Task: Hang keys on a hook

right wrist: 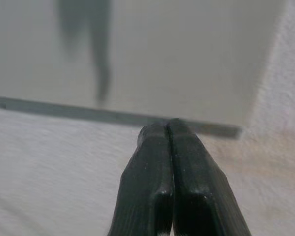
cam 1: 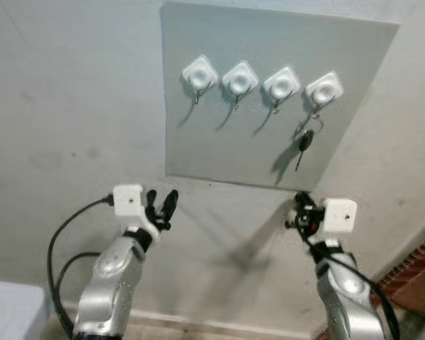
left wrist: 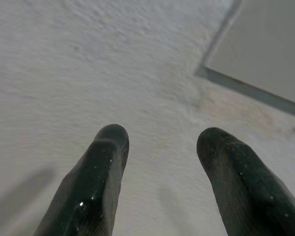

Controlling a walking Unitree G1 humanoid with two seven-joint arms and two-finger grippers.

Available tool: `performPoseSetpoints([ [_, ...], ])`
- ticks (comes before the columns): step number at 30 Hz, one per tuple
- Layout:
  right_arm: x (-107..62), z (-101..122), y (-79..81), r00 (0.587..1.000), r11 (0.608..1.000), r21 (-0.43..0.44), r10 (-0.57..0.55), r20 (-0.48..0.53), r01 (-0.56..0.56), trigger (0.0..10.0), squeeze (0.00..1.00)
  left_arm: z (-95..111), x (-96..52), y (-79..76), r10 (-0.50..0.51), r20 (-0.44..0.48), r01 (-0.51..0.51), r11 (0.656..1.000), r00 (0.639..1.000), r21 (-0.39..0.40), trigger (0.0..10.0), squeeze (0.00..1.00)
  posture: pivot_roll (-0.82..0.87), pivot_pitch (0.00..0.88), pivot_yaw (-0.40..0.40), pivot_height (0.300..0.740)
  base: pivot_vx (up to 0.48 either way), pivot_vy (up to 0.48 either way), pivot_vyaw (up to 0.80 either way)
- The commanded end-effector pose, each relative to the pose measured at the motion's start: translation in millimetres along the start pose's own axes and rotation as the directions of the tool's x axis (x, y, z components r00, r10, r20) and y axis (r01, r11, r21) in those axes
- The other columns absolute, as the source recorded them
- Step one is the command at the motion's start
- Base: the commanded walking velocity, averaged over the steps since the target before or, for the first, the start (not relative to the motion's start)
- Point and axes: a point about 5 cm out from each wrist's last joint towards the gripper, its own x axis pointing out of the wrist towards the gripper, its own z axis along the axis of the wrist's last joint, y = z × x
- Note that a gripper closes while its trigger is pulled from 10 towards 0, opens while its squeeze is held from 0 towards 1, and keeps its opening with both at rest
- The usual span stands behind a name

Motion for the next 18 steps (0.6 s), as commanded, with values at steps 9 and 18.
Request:
performPoseSetpoints([
  [9,-0.4,5.5,-7.6,1.0,1.0,-0.017,-0.009,0.012,0.009,10.0,0.0,2.0,3.9,-6.5,0.007,0.006,-0.007,1.0,1.0,0.0,10.0,0.0,0.04,0.0,-0.059,0.74,0.0,0.0,0.0],
  [18,2.9,11.1,-4.7,0.999,0.999,-0.015,0.039,0.028,-0.039,10.0,0.0,19.0,4.2,-31.9,-0.136,0.061,0.131,0.988,0.989,0.077,10.0,0.0,0.04,0.0,-0.058,0.74,0.0,0.0,0.0],
])
